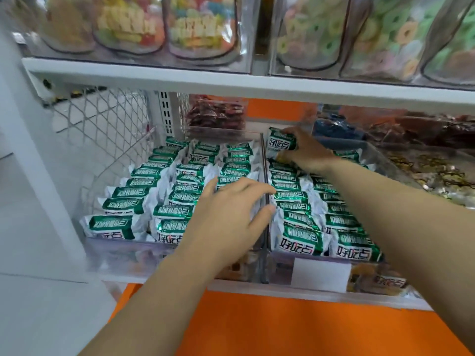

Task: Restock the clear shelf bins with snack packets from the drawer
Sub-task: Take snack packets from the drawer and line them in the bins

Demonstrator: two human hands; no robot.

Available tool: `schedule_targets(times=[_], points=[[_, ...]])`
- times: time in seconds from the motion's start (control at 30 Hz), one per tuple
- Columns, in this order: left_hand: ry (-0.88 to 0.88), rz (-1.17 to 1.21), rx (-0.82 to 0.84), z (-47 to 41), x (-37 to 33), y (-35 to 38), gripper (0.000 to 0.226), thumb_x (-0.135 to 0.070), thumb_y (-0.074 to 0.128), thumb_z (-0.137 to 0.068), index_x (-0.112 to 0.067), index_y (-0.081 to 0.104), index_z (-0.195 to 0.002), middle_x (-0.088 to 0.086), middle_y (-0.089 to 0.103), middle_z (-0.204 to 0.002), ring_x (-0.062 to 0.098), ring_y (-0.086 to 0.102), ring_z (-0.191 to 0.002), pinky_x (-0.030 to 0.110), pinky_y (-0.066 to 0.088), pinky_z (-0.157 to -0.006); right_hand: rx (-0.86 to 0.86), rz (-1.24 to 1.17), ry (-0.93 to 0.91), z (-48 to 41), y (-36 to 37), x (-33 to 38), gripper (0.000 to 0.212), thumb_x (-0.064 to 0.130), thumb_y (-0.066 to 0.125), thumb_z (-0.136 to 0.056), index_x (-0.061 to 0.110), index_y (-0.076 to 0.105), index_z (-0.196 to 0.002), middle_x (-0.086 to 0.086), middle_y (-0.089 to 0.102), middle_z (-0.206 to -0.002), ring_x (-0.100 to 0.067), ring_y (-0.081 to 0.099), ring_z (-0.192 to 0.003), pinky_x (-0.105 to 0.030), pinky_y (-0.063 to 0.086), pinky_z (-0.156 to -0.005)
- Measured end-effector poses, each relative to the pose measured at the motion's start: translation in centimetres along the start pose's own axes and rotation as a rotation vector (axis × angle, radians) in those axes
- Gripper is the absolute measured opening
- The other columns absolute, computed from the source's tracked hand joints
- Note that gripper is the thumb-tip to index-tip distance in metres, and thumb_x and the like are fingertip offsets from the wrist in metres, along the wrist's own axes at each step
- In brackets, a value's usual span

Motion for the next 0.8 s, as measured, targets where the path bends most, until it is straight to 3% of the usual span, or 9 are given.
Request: schedule_targets(times=[0.07, 0.1, 0.2, 0.27, 0.33, 0.47, 0.63, 0.8], points=[[-0.008, 0.050, 0.002, -0.3, 0.1, 0.3, 0.033, -0.044, 0.036, -0.098, -0.040, 0.047, -0.128, -0.021, 0.047, -0.132, 0.001, 0.044, -0.118, 0.038, 0.012, -0.118, -0.018, 0.101, 0.019, -0.6, -0.3, -0.5, 0.061, 0.030, 0.059, -0.092, 0.026, 0.028, -0.145, -0.004, 0.026, -0.148, -0.025, 0.040, -0.125, -0.044, 0.038, -0.107], [-0.009, 0.063, -0.004, -0.4, 0.1, 0.3, 0.032, -0.043, 0.037, -0.097, -0.040, 0.048, -0.127, -0.020, 0.048, -0.130, 0.001, 0.044, -0.115, 0.039, 0.015, -0.116, -0.030, 0.149, 0.030, -0.8, -0.3, -0.5, 0.061, 0.036, 0.057, -0.092, 0.030, 0.028, -0.146, -0.002, 0.017, -0.152, -0.029, 0.029, -0.135, -0.049, 0.030, -0.112], [-0.006, 0.099, -0.033, -0.4, 0.2, 0.3, 0.030, -0.042, 0.039, -0.097, -0.038, 0.050, -0.125, -0.020, 0.049, -0.127, -0.006, 0.036, -0.100, 0.036, 0.022, -0.113, -0.041, 0.179, 0.005, -0.6, 0.1, -0.3, 0.054, 0.036, 0.043, -0.097, 0.032, 0.025, -0.148, 0.006, 0.004, -0.156, -0.030, 0.015, -0.143, -0.047, 0.032, -0.109], [-0.002, 0.106, -0.046, -0.4, 0.3, 0.3, 0.030, -0.042, 0.039, -0.098, -0.038, 0.051, -0.125, -0.021, 0.048, -0.127, -0.007, 0.033, -0.098, 0.034, 0.024, -0.111, -0.090, 0.248, -0.047, -0.4, 0.0, -0.1, 0.049, 0.034, 0.032, -0.101, 0.028, 0.025, -0.149, 0.007, -0.002, -0.158, -0.027, 0.006, -0.146, -0.049, 0.016, -0.115], [0.010, 0.113, -0.048, -0.3, 0.2, 0.3, 0.030, -0.042, 0.039, -0.098, -0.038, 0.051, -0.125, -0.020, 0.049, -0.127, -0.007, 0.035, -0.101, 0.032, 0.025, -0.110, -0.182, 0.410, -0.122, -0.6, -0.3, 0.4, 0.046, 0.032, 0.029, -0.102, 0.024, 0.031, -0.148, 0.002, 0.005, -0.159, -0.026, 0.006, -0.146, -0.048, 0.006, -0.118], [0.018, 0.114, -0.053, -0.3, 0.3, 0.3, 0.030, -0.041, 0.040, -0.098, -0.036, 0.052, -0.125, -0.018, 0.050, -0.125, -0.001, 0.041, -0.108, 0.032, 0.028, -0.108, -0.186, 0.638, -0.135, -1.6, 0.7, 1.3, 0.043, 0.023, 0.029, -0.101, 0.022, 0.036, -0.143, -0.003, 0.040, -0.147, -0.026, 0.024, -0.142, -0.051, 0.010, -0.118], [0.019, 0.099, -0.045, -0.3, 0.3, 0.3, 0.031, -0.042, 0.039, -0.098, -0.037, 0.051, -0.126, -0.019, 0.050, -0.126, -0.002, 0.043, -0.107, 0.030, 0.027, -0.107, -0.070, 0.542, -0.120, -0.5, 0.3, 1.4, 0.044, 0.024, 0.025, -0.103, 0.020, 0.033, -0.147, -0.011, 0.038, -0.148, -0.028, 0.033, -0.138, -0.048, 0.025, -0.115], [0.020, 0.098, -0.054, -0.2, 0.1, 0.3, 0.031, -0.041, 0.039, -0.098, -0.036, 0.051, -0.126, -0.017, 0.051, -0.127, 0.001, 0.045, -0.106, 0.028, 0.027, -0.104, -0.006, 0.687, -0.260, -1.1, 0.0, 0.8, 0.046, 0.025, 0.025, -0.105, 0.024, 0.024, -0.150, -0.005, 0.029, -0.155, -0.024, 0.019, -0.145, -0.049, 0.015, -0.118]])
Point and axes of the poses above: each hand's wrist, its own z-axis away from the middle knuckle, its own y-axis out of the palm, x = y × z, the point moved 6 cm from there along -z, towards the middle knuckle
